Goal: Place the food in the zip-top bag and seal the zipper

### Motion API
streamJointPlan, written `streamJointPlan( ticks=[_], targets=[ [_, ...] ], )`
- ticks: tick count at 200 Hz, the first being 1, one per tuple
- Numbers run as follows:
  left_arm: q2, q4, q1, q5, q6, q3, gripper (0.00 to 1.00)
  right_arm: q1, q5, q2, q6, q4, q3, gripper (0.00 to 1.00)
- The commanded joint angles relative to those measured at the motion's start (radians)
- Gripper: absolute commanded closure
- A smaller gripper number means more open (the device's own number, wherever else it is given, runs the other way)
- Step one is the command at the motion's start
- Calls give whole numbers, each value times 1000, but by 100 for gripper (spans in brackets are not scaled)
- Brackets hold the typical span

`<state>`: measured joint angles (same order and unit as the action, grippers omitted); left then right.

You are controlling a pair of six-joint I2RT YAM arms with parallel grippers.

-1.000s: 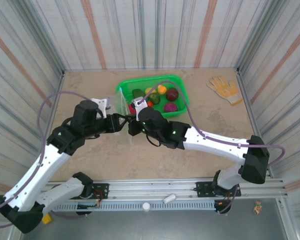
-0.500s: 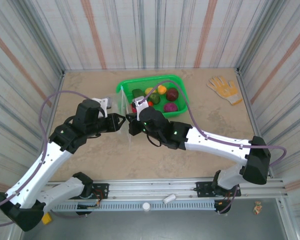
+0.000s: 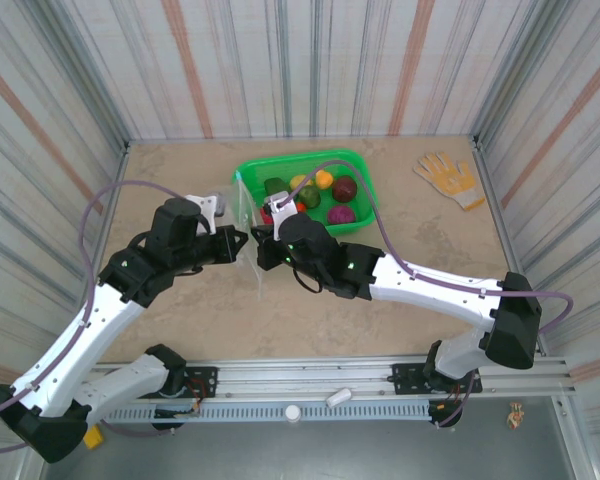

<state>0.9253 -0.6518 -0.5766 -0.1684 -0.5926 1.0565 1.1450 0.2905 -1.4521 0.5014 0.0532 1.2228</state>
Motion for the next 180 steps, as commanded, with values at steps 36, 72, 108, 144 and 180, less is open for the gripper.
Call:
streamJointPlan(
  ticks=[36,72,108,144,180],
  targets=[
    [-15,-72,-2,9,15,67,100,-48,28,18,24,26,-32,99],
    [30,-330,0,125,95,268,100,-97,34,5,-36,127,-24,83],
    [54,-470,37,240,174,345,100,-178,-116,7,-84,186,-18,60],
    [83,-400,95,47,160,252,100,-130,-129,-16,-291,277,85,29],
    [111,-359,111,43,129,239,100,-167,63,-64,-230,363,159,24]
  ],
)
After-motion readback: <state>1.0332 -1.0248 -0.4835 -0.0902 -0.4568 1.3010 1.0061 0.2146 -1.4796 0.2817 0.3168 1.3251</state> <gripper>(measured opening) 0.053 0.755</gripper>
